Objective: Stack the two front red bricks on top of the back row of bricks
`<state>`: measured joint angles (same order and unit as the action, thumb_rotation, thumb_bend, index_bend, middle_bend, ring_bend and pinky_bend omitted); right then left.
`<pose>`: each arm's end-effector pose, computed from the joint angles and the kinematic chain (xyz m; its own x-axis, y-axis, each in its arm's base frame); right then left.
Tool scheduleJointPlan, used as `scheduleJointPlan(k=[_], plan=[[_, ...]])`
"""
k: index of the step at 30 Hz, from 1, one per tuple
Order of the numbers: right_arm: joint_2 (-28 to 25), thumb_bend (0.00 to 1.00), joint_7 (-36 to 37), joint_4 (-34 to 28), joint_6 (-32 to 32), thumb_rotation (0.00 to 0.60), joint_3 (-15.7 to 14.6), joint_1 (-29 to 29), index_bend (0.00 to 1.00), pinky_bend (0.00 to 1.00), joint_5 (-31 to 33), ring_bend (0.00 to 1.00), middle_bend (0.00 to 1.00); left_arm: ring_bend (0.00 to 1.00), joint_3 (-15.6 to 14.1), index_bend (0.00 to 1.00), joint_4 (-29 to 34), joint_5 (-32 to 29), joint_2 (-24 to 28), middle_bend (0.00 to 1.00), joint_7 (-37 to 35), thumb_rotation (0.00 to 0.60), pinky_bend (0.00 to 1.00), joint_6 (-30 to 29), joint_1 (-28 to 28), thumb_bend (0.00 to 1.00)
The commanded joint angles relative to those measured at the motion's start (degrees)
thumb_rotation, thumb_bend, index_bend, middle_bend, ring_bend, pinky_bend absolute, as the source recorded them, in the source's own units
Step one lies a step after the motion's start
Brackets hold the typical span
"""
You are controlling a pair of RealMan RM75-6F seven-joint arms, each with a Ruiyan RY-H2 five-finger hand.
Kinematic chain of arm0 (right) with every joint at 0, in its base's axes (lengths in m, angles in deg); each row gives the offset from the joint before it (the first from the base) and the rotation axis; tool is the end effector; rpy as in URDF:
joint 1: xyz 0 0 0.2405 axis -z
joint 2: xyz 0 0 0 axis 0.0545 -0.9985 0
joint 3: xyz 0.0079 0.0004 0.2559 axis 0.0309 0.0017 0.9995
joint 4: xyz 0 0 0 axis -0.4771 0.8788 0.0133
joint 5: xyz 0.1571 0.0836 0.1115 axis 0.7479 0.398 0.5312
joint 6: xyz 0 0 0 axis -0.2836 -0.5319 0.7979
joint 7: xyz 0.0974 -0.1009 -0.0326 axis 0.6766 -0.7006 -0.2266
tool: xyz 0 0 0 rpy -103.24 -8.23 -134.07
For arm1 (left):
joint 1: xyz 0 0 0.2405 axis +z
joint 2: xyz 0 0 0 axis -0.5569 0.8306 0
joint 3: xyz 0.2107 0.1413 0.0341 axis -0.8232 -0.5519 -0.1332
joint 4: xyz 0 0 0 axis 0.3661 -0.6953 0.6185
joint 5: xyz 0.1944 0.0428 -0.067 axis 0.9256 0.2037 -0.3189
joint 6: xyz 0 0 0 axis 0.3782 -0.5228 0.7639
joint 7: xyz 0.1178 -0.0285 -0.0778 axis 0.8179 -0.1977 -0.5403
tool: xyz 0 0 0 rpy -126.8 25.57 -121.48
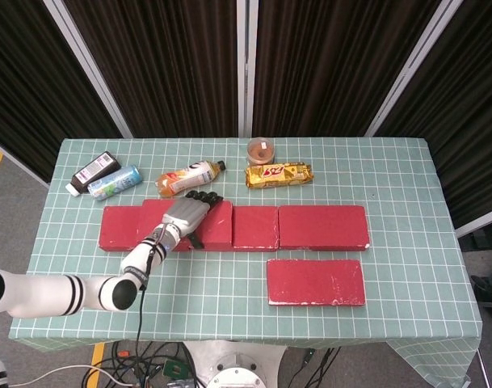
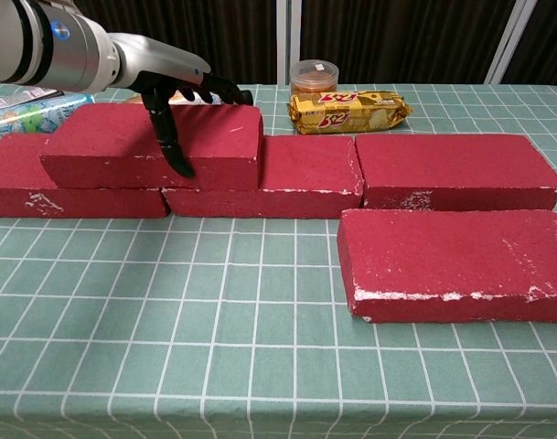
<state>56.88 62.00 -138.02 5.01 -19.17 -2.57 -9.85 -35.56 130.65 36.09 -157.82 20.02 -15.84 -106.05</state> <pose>-0.3611 -0.2007 0.2420 0.3922 0.0130 0.9198 -0.9160 0.0970 0.3892 -0.0625 0.3774 0.0066 0.4981 0.5142 0.6982 0.8637 -0.3659 -0.3467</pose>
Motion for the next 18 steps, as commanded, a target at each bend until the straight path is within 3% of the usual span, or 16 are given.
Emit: scheduleJointPlan(k=[1, 8, 15, 18], plan=[[-0.1, 0.00, -0.1, -0.1, -0.1, 0.600, 0.0, 0.0, 0.00, 0.00, -0.1, 0.00, 0.00, 0.00, 0.3, 0.00, 0.6, 0.4, 0.7, 0.00, -0.3, 0.600, 0.00, -0.7, 0.1, 0.05], [-1.3, 0.00, 0.0, -1.4, -1.1, 0.600, -0.4, 0.7, 0.00, 0.00, -1.0, 0.00, 0.00, 0.00, 1.2, 0.00, 6.7, 3.8, 6.4, 0.00, -1.9, 0.600, 0.00, -4.3, 2.4, 0.05], [-3.7, 0.00, -1.8, -5.3, -4.2, 0.600, -0.8, 1.5, 0.00, 0.00, -3.6, 0.00, 0.00, 0.00, -1.5, 0.00, 19.9, 12.0, 17.2, 0.00, -2.6, 0.600, 0.00, -10.5, 8.8, 0.05], [-4.4, 0.00, -3.4, -7.5, -4.7, 0.600, -1.3, 1.5, 0.00, 0.00, -5.1, 0.00, 0.00, 0.00, -3.8, 0.00, 24.4, 18.7, 21.8, 0.00, -3.9, 0.600, 0.00, -13.7, 13.9, 0.05]])
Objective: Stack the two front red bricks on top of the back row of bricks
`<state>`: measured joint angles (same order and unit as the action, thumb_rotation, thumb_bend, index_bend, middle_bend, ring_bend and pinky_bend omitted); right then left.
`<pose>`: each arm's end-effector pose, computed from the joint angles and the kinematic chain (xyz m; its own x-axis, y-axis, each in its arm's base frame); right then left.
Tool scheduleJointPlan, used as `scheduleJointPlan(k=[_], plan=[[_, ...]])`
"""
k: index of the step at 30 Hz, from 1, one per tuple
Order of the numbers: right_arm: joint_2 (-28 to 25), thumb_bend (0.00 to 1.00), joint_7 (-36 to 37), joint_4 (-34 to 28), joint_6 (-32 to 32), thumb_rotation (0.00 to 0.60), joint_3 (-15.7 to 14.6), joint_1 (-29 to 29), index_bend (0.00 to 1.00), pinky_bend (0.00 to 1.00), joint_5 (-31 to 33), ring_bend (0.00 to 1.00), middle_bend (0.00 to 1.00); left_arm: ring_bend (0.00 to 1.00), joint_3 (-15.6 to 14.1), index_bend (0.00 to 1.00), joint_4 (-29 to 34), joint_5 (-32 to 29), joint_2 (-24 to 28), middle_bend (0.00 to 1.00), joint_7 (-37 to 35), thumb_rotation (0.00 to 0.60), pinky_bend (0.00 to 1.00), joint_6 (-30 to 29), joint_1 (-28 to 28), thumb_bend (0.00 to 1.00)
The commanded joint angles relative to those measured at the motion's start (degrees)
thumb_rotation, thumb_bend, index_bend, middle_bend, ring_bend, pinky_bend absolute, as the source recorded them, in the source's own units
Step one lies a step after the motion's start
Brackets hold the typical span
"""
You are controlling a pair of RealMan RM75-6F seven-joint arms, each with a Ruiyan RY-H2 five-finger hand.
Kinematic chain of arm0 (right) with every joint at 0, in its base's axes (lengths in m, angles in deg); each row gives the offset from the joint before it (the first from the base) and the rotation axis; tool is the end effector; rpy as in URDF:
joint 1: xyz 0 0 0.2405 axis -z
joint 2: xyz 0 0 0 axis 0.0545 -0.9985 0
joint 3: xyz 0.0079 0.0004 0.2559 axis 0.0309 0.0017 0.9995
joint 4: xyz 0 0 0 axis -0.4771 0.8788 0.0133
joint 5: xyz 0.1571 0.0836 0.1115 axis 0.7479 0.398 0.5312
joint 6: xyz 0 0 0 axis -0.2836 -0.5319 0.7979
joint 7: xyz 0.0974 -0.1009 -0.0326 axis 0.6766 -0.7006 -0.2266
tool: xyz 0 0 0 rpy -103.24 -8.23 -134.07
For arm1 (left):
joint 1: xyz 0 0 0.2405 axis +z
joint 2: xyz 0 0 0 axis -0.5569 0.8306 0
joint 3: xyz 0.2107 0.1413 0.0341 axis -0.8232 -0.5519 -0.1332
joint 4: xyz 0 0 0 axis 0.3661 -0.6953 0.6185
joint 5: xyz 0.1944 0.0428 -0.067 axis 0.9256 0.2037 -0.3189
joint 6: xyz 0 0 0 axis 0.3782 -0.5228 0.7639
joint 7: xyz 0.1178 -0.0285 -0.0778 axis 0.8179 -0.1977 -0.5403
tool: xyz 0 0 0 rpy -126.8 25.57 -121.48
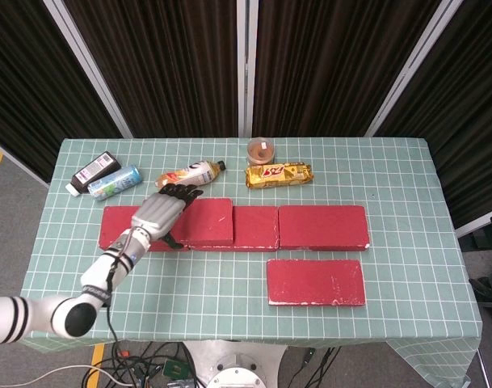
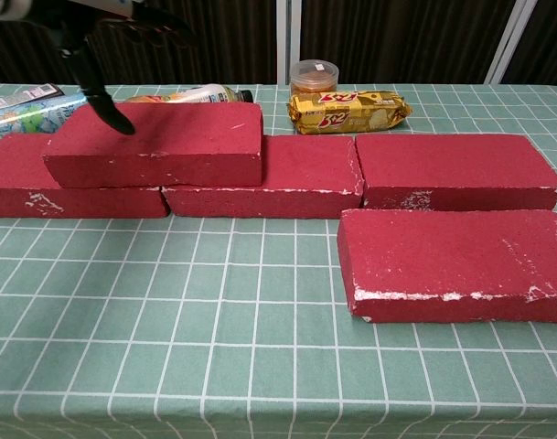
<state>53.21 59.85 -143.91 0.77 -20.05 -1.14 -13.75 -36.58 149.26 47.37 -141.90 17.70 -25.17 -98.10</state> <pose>-0.3367 -0.1884 0.2478 0.4058 0.0300 0.9135 -0.9139 0.0268 0.4051 -0.0791 0.3378 0.0836 0.4966 0.4158 0.7619 0.8585 -0.3645 -0.3606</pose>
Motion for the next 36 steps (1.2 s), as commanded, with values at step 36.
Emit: scheduleJointPlan(k=[36], plan=[[5.6, 0.00, -36.3, -24.9, 31.3, 0.600, -3.1, -18.4, 0.00, 0.00, 2.3, 0.00, 0.00, 0.00, -11.5, 0.00, -9.1, 47.6, 8.8, 0.00, -30.1, 0.600, 0.00, -28.8, 46.9, 0.03]])
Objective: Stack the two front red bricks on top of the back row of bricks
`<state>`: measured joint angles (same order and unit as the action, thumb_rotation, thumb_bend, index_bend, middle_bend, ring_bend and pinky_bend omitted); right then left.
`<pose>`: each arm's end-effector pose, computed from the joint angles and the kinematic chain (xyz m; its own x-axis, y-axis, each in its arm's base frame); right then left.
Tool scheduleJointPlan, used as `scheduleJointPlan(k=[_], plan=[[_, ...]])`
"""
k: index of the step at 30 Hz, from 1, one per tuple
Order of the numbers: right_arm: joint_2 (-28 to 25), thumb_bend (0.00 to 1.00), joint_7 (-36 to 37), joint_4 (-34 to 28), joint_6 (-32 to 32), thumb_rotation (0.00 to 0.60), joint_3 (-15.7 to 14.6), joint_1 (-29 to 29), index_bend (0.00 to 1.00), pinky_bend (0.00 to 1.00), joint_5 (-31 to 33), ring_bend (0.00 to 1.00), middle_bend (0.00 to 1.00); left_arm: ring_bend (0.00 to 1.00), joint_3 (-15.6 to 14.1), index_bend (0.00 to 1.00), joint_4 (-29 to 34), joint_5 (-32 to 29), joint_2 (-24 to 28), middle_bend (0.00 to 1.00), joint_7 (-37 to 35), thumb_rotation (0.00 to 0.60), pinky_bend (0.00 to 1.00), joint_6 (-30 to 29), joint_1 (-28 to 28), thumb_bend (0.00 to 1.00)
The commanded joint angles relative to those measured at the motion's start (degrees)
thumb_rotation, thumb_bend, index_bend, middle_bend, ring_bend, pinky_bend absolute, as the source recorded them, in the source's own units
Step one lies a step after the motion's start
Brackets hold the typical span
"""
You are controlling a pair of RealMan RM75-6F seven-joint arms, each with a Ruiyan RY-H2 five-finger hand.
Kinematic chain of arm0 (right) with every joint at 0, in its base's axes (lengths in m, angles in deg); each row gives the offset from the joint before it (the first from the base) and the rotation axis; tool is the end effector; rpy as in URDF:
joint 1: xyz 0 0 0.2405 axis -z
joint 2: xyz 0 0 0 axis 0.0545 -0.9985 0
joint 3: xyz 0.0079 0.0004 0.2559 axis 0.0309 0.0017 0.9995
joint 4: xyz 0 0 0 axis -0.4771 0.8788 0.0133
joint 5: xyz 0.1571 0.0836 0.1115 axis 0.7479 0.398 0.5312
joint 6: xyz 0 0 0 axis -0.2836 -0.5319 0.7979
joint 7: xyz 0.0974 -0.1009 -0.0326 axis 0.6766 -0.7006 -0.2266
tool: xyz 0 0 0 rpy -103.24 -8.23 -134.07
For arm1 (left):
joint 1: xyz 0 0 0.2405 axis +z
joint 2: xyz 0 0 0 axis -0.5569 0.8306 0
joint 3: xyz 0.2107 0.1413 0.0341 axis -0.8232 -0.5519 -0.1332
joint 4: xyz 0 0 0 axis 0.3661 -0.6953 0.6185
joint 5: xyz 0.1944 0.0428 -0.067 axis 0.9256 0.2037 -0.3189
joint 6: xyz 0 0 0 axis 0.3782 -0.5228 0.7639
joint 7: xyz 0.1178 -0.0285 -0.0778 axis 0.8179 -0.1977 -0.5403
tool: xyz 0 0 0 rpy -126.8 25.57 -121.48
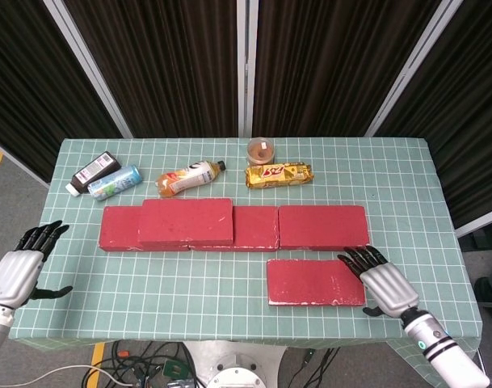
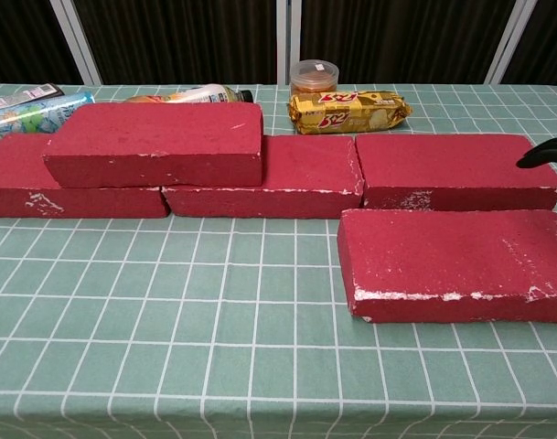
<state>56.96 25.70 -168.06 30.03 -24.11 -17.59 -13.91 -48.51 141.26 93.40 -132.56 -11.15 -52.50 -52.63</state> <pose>-0.2234 -0.2149 0.1037 0.6037 -0.3786 0.7016 -0.7894 -0.4071 0.4595 -0.2722 0.1960 0.1793 0.3244 0.2197 0.9200 0.9458 -0.0646 -0.3181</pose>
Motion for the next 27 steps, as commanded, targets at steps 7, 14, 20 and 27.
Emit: scheduleJointPlan(k=[7, 14, 20, 27], plan=[[5.9, 0.00, -6.7, -1.3, 5.1, 0.600, 1.5, -5.5, 0.00, 0.00, 8.6, 0.00, 0.00, 0.00, 0.7, 0.00, -2.9, 3.9, -0.7, 0.00, -3.1, 0.600, 0.00, -1.9, 3.9, 0.03], [8.9, 0.00, -9.1, -0.9, 5.9, 0.600, 1.0, -7.5, 0.00, 0.00, 13.2, 0.00, 0.00, 0.00, 0.9, 0.00, -3.9, 4.4, 0.5, 0.00, -5.3, 0.600, 0.00, 1.4, 4.3, 0.03], [10.6, 0.00, -10.3, -0.3, 5.5, 0.600, 0.4, -8.7, 0.00, 0.00, 16.1, 0.00, 0.00, 0.00, 1.6, 0.00, -5.5, 4.6, 0.2, 0.00, -6.8, 0.600, 0.00, 2.3, 5.2, 0.03], [12.5, 0.00, -10.4, 0.6, 4.8, 0.600, 0.3, -10.1, 0.00, 0.00, 19.0, 0.00, 0.00, 0.00, 2.3, 0.00, -7.0, 5.3, -0.1, 0.00, -8.2, 0.600, 0.00, 2.3, 6.6, 0.03]])
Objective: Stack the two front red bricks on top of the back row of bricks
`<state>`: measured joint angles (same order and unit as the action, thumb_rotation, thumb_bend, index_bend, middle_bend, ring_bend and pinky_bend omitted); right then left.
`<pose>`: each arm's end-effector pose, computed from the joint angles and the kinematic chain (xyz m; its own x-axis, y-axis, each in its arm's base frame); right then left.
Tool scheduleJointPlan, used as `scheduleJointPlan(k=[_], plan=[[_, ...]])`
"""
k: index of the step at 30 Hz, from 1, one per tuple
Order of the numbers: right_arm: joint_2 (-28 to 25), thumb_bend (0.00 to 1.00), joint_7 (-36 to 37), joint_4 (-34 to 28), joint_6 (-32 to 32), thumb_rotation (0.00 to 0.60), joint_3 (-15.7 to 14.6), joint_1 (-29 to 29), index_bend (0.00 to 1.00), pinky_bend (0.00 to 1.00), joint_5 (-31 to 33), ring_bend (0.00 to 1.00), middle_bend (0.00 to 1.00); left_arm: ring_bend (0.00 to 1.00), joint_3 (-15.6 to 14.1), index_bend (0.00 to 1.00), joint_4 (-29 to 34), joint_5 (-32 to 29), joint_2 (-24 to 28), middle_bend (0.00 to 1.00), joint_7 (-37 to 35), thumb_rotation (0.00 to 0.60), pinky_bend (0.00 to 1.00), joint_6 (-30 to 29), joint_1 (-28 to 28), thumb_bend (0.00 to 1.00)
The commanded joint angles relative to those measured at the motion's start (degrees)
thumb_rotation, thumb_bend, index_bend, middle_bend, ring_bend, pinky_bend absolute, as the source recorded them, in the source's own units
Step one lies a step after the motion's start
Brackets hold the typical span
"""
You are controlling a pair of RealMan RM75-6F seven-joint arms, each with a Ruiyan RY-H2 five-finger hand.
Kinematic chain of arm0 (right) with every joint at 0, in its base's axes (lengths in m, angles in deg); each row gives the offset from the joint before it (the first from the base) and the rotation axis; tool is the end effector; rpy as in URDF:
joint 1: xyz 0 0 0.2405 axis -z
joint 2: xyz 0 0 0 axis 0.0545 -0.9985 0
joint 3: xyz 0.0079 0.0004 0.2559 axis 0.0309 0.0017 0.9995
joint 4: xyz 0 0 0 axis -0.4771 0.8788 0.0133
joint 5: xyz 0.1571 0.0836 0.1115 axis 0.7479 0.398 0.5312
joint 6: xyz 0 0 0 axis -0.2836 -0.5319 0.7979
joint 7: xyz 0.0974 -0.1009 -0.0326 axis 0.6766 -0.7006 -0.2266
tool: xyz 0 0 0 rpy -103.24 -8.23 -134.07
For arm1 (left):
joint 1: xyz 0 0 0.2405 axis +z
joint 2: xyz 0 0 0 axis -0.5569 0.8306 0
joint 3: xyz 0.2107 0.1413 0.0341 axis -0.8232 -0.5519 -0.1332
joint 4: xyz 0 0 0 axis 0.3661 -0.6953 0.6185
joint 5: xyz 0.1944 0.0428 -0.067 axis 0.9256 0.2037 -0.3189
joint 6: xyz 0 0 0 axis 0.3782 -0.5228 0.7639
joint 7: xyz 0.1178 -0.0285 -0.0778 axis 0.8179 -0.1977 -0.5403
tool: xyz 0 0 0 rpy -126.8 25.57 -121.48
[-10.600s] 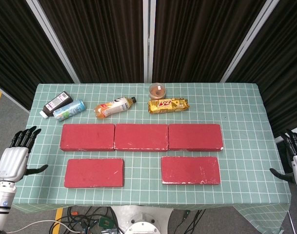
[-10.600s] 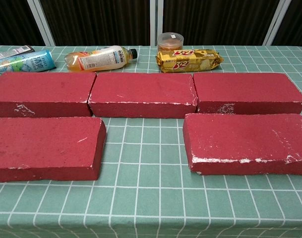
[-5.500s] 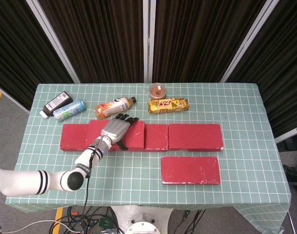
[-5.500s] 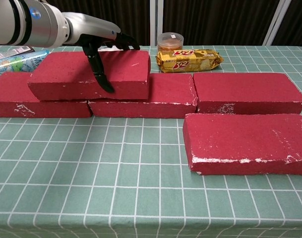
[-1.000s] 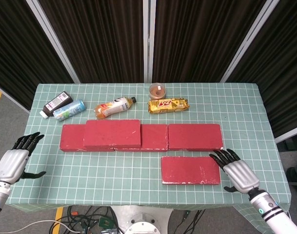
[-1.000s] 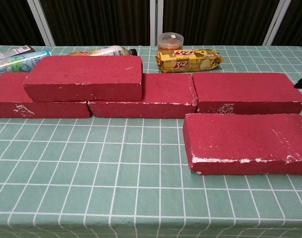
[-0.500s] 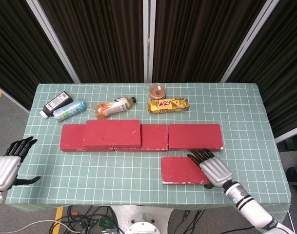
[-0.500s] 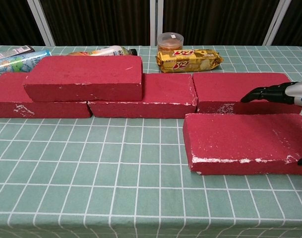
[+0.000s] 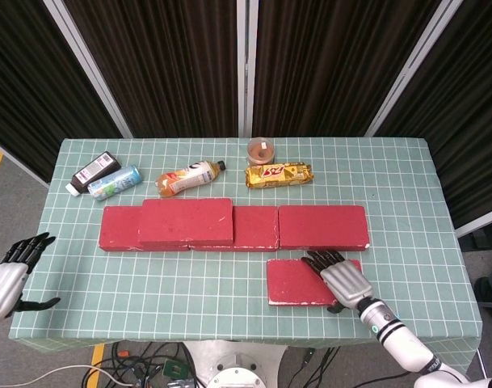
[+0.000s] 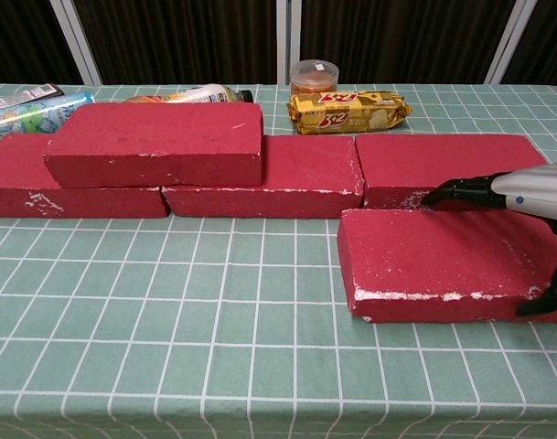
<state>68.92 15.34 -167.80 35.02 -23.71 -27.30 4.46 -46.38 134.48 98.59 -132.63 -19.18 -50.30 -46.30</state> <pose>-0.1906 -0.2377 0.0391 0.5504 -0.4870 0.6782 -0.8291 -0.4145 0.3752 -0.3028 0.1762 0.1854 0.2880 0.2545 0.9232 0.9566 -0.0312 -0.2898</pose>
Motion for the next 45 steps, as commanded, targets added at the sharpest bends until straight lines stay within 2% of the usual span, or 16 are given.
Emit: scheduleJointPlan(k=[1, 15, 21, 25, 28, 31, 35, 39, 42, 45], plan=[[0.8, 0.00, -0.1, 0.6, -0.2, 0.600, -0.2, -0.5, 0.00, 0.00, 0.9, 0.00, 0.00, 0.00, 0.2, 0.00, -0.4, 0.1, 0.0, 0.00, -0.3, 0.600, 0.00, 0.2, 0.3, 0.03], [3.0, 0.00, 2.0, 2.5, 0.0, 0.600, -1.5, -2.2, 0.00, 0.00, 3.8, 0.00, 0.00, 0.00, 1.3, 0.00, -0.7, 0.7, 0.0, 0.00, -0.7, 0.600, 0.00, 2.0, 1.2, 0.03], [3.0, 0.00, 2.4, 2.7, -0.5, 0.600, -2.0, -2.6, 0.00, 0.00, 3.7, 0.00, 0.08, 0.00, 1.6, 0.00, -0.8, 0.7, -0.1, 0.00, -0.8, 0.600, 0.00, 2.6, 1.5, 0.03], [3.4, 0.01, 2.8, 2.9, -1.9, 0.600, -2.2, -2.4, 0.00, 0.00, 2.8, 0.11, 0.19, 0.00, 1.9, 0.00, -1.0, 0.8, -0.2, 0.00, -0.9, 0.600, 0.00, 2.9, 1.8, 0.03], [3.5, 0.05, 3.2, 2.9, -2.7, 0.600, -2.3, -2.2, 0.00, 0.00, 1.9, 0.19, 0.27, 0.00, 2.1, 0.00, -1.0, 0.9, -0.2, 0.00, -0.9, 0.600, 0.00, 2.9, 1.9, 0.03], [3.3, 0.07, 3.8, 2.6, -3.7, 0.600, -2.5, -1.8, 0.00, 0.00, 0.8, 0.22, 0.30, 0.00, 2.2, 0.00, -0.9, 1.0, -0.1, 0.00, -0.8, 0.600, 0.00, 3.0, 2.1, 0.03], [1.2, 0.08, 5.2, 0.4, -5.1, 0.600, -2.8, -1.3, 0.00, 0.00, -2.8, 0.23, 0.31, 0.00, 2.4, 0.00, -0.5, 1.2, 0.2, 0.00, -0.8, 0.600, 0.00, 3.0, 2.3, 0.03], [-3.4, 0.09, 6.0, -3.3, -7.2, 0.600, -2.4, -0.9, 0.00, 0.00, -6.8, 0.24, 0.32, 0.00, 2.6, 0.00, -0.3, 1.5, 0.5, 0.00, -1.2, 0.600, 0.00, 2.9, 2.4, 0.03], [-6.8, 0.09, 6.6, -4.6, -8.8, 0.600, -0.7, -1.2, 0.00, 0.00, -8.0, 0.24, 0.32, 0.00, 2.7, 0.00, -0.3, 1.6, 0.4, 0.00, -1.7, 0.600, 0.00, 2.8, 2.6, 0.03], [-9.0, 0.09, 7.0, -3.8, -8.8, 0.600, 2.4, -2.8, 0.00, 0.00, -6.0, 0.24, 0.31, 0.00, 2.8, 0.00, -0.3, 1.9, 0.4, 0.00, -2.0, 0.600, 0.00, 3.1, 2.6, 0.03]])
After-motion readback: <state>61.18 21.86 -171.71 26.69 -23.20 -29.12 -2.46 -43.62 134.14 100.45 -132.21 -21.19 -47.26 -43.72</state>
